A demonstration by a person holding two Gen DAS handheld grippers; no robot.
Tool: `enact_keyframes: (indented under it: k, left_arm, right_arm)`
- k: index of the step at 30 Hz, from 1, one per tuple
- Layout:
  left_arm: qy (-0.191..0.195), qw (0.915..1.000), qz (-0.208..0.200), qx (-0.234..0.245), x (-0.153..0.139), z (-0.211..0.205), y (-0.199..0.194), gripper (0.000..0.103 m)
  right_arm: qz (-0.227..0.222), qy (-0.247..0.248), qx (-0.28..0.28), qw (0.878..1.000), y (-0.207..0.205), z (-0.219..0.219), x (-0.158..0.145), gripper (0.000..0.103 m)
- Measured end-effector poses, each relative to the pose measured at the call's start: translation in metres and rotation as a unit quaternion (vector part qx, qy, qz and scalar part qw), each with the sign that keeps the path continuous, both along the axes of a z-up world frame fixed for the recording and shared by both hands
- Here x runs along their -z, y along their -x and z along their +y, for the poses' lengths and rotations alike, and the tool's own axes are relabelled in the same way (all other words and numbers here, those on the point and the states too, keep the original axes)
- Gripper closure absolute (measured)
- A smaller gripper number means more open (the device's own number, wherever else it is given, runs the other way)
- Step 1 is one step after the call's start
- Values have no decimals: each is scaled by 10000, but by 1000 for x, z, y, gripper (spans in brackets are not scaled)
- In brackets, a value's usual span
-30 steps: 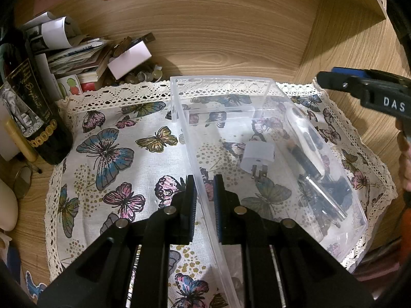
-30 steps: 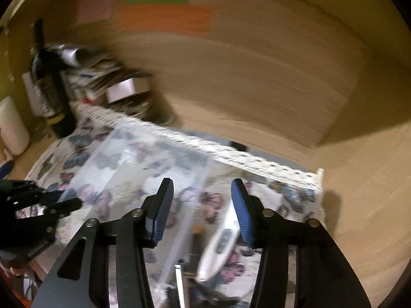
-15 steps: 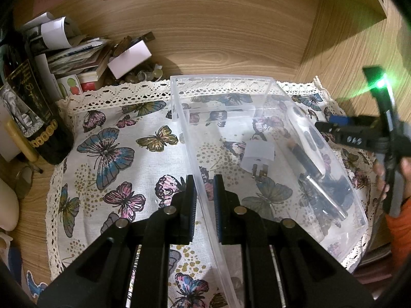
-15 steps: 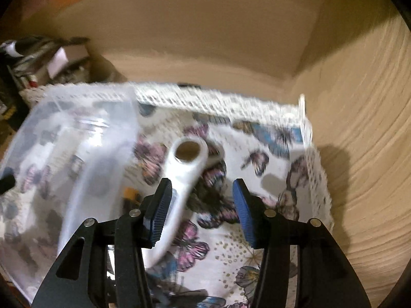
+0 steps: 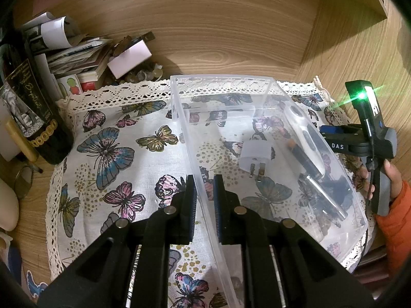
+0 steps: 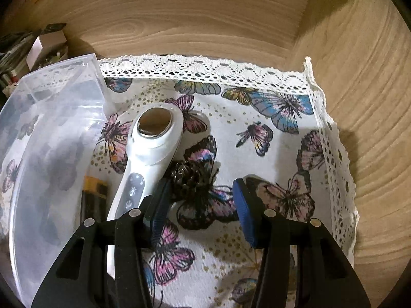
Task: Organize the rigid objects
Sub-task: 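Grasp the dark round bristly object with the right tool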
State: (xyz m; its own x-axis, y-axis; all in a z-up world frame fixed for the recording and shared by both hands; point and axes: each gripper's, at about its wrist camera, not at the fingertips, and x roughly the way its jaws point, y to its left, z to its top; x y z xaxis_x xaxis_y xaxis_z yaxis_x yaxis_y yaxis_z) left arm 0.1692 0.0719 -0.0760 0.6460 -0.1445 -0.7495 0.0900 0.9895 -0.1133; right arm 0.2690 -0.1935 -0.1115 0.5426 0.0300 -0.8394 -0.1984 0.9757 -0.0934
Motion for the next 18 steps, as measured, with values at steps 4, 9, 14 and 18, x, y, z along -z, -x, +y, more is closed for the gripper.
enact_keyframes:
  k: [4,9,14,18]
  left_arm:
    - [-7,10000,7,-18,1,0,0,91]
    - [-36,10000,14,-29,1,-2,-1,91]
    - [-32,10000,20,-31,1,-2,0,91]
    - [-35,10000,20,-29,1,-2,0,91]
  right_arm:
    - [-56,14,-63,10000,-7,5,-1,57]
    - [-83,-97,-203,9997,-22,6,5,72]
    - [-245,72,-176,9995,-17,11,5,73]
    - [-397,26,-151,9991,-6,16,-8,73]
